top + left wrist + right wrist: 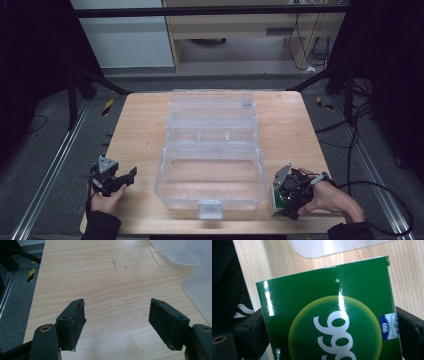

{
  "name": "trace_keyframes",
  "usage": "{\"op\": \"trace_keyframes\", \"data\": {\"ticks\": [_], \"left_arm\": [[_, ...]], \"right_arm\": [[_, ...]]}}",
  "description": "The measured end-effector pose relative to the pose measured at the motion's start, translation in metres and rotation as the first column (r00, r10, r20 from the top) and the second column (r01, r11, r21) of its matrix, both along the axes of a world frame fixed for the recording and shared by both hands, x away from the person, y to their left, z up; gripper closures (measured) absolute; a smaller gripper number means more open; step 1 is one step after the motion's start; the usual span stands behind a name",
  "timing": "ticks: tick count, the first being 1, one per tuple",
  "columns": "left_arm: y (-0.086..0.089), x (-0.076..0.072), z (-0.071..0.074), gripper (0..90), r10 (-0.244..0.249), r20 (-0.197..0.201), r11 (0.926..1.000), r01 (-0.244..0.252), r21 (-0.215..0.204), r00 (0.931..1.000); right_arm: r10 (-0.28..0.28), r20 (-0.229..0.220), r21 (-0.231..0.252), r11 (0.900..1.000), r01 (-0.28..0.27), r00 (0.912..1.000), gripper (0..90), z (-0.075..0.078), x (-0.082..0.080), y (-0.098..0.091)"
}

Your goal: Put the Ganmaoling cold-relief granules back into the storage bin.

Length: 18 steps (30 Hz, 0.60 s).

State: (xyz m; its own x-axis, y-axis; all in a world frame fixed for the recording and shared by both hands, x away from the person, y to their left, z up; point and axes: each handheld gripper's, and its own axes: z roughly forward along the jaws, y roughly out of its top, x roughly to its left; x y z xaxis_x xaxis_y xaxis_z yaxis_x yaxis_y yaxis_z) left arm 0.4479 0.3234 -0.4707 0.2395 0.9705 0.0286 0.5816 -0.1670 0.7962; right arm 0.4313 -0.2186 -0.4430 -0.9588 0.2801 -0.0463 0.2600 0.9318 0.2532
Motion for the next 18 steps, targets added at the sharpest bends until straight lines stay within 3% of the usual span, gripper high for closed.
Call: {"op": "trace_keyframes", "data": {"ticks": [9,18], "left_arm": [[0.0,0.0,0.0,28.6,0.001,0.0,1.0,-0.001,0.002,1.0],[-0.0001,-0.0003,0.0003,28.8,0.002,0.001,1.0,-0.002,0.001,1.0]], "right_arm": [[0.012,-0.008,-0.016,0.9998,-0.012,0.9999,10.4,-0.0019,0.0015,-0.0015],[-0.027,-0.018,0.006,0.9996,0.027,0.9995,15.3,0.0011,0.0009,-0.0062]]}}
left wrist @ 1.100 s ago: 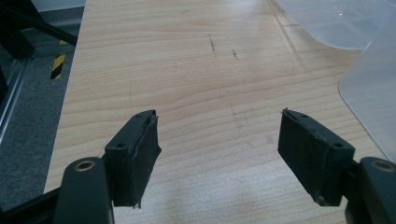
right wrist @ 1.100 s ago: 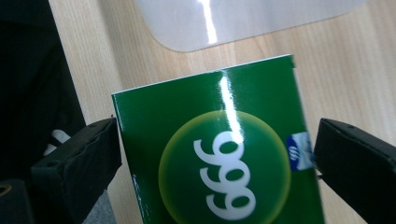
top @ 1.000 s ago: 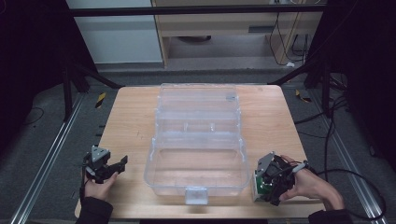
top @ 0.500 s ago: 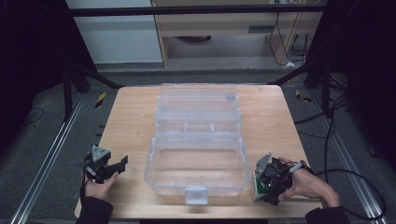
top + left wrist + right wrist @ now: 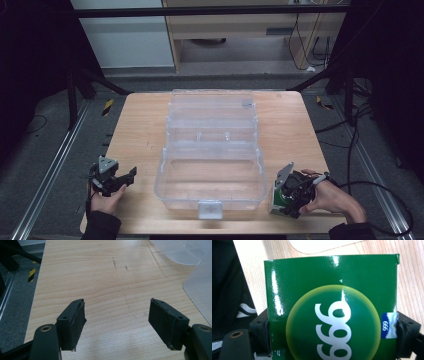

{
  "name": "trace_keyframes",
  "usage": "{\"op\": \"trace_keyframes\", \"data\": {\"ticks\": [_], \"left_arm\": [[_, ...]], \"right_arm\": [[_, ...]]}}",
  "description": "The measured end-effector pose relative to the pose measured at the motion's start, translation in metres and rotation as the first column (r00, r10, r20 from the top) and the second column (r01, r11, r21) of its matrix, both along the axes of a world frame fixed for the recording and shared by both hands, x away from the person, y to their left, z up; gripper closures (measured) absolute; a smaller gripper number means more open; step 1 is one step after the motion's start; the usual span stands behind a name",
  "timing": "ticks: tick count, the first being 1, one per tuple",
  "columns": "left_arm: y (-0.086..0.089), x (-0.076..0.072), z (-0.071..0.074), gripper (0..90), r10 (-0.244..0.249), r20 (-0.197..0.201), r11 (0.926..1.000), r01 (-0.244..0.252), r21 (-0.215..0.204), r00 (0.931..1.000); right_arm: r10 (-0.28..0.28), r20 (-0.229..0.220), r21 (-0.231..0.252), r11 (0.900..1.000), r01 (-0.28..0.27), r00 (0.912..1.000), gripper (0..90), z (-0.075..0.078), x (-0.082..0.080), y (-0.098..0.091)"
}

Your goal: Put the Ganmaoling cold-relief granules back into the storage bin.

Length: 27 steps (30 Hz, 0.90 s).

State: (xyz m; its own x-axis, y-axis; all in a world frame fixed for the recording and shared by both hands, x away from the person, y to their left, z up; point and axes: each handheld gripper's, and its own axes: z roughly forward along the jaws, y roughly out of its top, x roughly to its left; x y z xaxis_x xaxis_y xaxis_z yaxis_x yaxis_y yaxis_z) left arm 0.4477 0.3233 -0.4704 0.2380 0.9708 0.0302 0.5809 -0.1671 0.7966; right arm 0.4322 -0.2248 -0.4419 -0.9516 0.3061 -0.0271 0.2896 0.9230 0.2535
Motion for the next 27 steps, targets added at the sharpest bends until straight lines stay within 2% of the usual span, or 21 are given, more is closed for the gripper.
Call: {"op": "trace_keyframes", "data": {"ticks": [4,6,9,17,18,21,23,25,27], "left_arm": [[0.0,0.0,0.0,28.9,0.001,-0.001,1.0,-0.001,0.0,1.0],[0.0,0.0,0.0,28.9,0.001,-0.001,1.0,-0.001,0.0,1.0],[0.0,0.0,0.0,28.8,-0.001,-0.002,1.0,0.001,0.001,1.0],[-0.001,0.0,-0.001,28.8,-0.002,-0.008,1.0,0.002,0.002,1.0],[-0.001,0.0,-0.001,28.8,-0.002,-0.008,1.0,0.002,0.002,1.0],[-0.001,0.0,-0.001,28.7,-0.002,-0.009,1.0,0.002,0.002,1.0],[-0.001,0.0,0.0,28.8,-0.002,-0.009,1.0,0.002,0.002,1.0],[-0.001,0.0,0.0,28.8,-0.003,-0.008,1.0,0.003,0.002,1.0],[-0.001,0.0,0.0,28.8,-0.003,-0.008,1.0,0.003,0.003,1.0]], "right_arm": [[-0.025,-0.001,0.006,0.9997,0.025,0.9997,15.8,0.002,0.0,-0.001],[-0.038,0.013,0.023,0.999,0.037,0.9992,15.8,0.005,-0.001,-0.003],[-0.063,0.017,0.036,0.9974,0.063,0.9979,15.8,0.012,-0.003,-0.006],[-0.094,0.055,0.073,0.9933,0.089,0.9941,15.8,0.037,-0.005,-0.011],[-0.094,0.055,0.073,0.9933,0.089,0.9941,15.8,0.037,-0.005,-0.011],[-0.087,0.072,0.086,0.993,0.081,0.9936,15.8,0.052,-0.007,-0.011],[-0.087,0.076,0.09,0.9927,0.08,0.9933,15.8,0.056,-0.008,-0.01],[-0.077,0.085,0.093,0.9933,0.069,0.9935,15.9,0.065,-0.009,-0.01],[-0.079,0.083,0.096,0.9928,0.071,0.9934,15.8,0.069,-0.01,-0.009]]}}
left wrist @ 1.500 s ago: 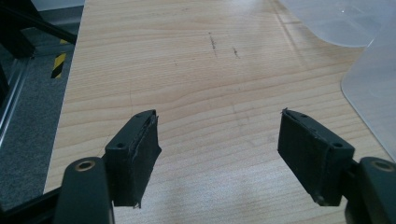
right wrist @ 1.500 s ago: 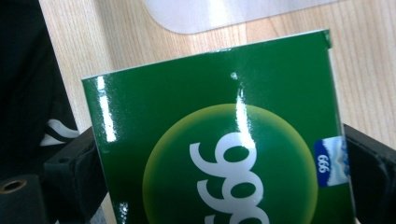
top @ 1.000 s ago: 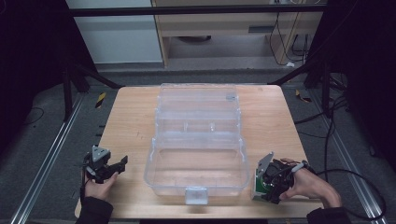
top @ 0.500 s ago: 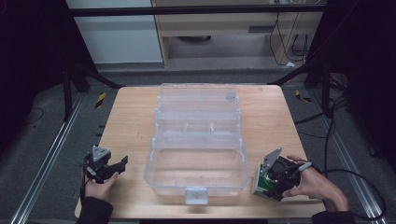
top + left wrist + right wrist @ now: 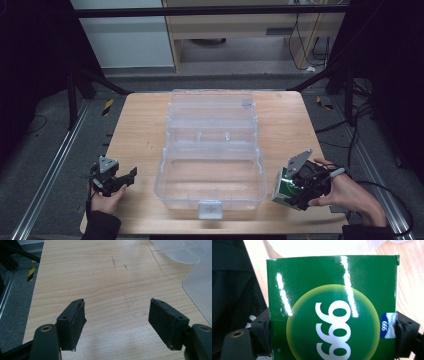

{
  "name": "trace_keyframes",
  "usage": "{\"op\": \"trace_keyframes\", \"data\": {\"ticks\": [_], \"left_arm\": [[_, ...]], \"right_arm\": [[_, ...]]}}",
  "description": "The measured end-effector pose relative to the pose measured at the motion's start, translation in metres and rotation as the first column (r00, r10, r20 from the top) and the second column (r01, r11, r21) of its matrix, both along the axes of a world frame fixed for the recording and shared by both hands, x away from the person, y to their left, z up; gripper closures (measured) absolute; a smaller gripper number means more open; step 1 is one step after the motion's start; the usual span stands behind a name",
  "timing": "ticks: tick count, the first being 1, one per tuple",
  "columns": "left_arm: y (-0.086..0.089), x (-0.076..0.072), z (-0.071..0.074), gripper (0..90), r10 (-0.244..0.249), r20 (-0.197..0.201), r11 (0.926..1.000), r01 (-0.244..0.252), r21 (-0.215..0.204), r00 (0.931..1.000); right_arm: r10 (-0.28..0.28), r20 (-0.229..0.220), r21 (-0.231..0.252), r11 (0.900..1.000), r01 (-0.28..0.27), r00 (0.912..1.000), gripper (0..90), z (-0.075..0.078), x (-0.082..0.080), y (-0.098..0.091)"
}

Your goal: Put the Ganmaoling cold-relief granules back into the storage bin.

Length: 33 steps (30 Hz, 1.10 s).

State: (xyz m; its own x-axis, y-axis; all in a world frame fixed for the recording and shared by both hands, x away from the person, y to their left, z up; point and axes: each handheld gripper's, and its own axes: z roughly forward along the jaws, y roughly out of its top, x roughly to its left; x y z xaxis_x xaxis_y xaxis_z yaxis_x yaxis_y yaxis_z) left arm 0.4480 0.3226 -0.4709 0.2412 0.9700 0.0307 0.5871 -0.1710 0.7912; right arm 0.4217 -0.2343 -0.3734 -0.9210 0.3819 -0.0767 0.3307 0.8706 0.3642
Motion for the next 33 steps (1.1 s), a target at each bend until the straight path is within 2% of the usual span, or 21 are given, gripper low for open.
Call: {"op": "trace_keyframes", "data": {"ticks": [3,17,33], "left_arm": [[0.0,0.0,0.0,28.8,0.0,-0.001,1.0,0.0,0.001,1.0],[-0.001,0.001,-0.001,28.8,-0.006,-0.007,1.0,0.006,0.005,1.0],[-0.001,0.001,-0.002,28.8,-0.008,-0.013,1.0,0.008,0.004,0.9999]], "right_arm": [[0.007,0.013,0.0,1.0,-0.007,0.9999,15.9,0.012,-0.002,0.0],[0.031,0.038,-0.017,0.9994,-0.03,0.9988,15.9,0.047,-0.002,0.007],[0.062,0.067,-0.015,0.998,-0.061,0.9958,16.0,0.072,0.008,0.03]]}}
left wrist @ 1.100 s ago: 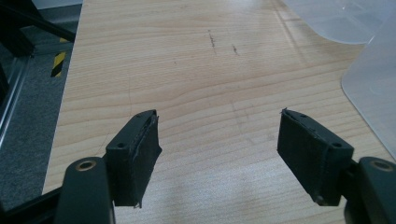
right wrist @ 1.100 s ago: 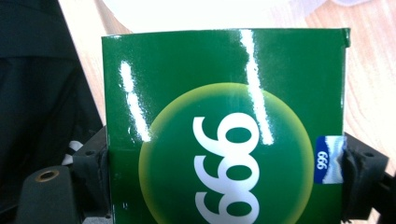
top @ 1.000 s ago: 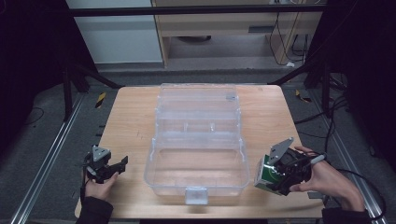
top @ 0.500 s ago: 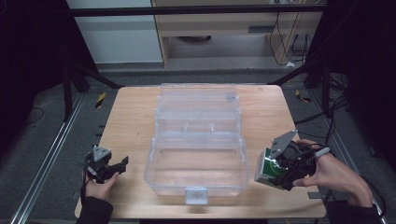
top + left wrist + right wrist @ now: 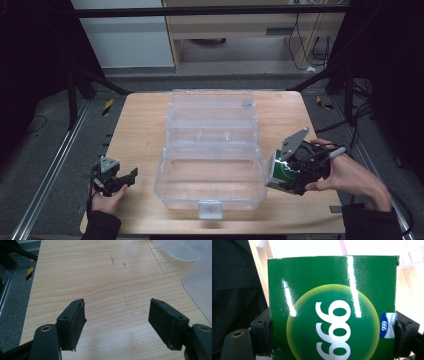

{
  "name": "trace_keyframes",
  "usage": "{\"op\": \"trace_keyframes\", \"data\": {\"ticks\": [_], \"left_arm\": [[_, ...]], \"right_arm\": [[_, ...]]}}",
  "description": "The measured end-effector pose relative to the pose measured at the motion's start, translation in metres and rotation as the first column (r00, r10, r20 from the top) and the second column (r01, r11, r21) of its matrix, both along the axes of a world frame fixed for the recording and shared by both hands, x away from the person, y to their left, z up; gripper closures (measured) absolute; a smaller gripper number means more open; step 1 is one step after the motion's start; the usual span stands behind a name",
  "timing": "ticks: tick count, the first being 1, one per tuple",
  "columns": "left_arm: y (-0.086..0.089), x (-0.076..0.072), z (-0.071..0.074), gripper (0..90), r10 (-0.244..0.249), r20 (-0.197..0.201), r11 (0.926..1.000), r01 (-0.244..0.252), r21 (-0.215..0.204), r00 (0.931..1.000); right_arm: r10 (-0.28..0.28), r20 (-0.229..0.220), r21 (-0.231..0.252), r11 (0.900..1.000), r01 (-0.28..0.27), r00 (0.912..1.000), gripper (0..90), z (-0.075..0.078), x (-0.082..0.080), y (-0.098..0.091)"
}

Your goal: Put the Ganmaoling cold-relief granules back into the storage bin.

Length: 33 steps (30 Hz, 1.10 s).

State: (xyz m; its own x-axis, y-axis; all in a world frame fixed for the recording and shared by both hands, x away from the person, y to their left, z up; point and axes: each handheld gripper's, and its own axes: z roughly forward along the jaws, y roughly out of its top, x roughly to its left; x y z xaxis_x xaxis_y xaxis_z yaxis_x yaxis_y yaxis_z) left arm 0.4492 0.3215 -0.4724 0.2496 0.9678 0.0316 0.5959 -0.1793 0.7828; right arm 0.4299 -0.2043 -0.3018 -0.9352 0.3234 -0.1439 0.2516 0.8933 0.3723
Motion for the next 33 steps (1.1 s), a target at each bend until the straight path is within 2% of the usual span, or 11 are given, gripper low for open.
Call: {"op": "trace_keyframes", "data": {"ticks": [5,15,22,33], "left_arm": [[0.0,0.0,0.0,28.8,0.001,-0.001,1.0,-0.001,0.0,1.0],[0.0,0.0,0.0,28.8,0.002,0.0,1.0,-0.002,-0.001,1.0],[0.0,0.0,0.0,28.9,0.001,0.001,1.0,-0.001,0.003,1.0],[0.0,0.0,0.0,29.0,0.003,0.001,1.0,-0.003,0.004,1.0]], "right_arm": [[0.021,0.016,0.007,0.9998,-0.021,0.9997,15.9,0.005,0.004,0.012],[0.055,0.013,0.015,0.9984,-0.055,0.9984,15.9,0.005,0.011,0.034],[0.071,0.005,0.014,0.9974,-0.071,0.9975,15.9,-0.002,0.017,0.054],[0.075,0.011,0.025,0.9969,-0.075,0.9972,15.8,-0.012,0.02,0.071]]}}
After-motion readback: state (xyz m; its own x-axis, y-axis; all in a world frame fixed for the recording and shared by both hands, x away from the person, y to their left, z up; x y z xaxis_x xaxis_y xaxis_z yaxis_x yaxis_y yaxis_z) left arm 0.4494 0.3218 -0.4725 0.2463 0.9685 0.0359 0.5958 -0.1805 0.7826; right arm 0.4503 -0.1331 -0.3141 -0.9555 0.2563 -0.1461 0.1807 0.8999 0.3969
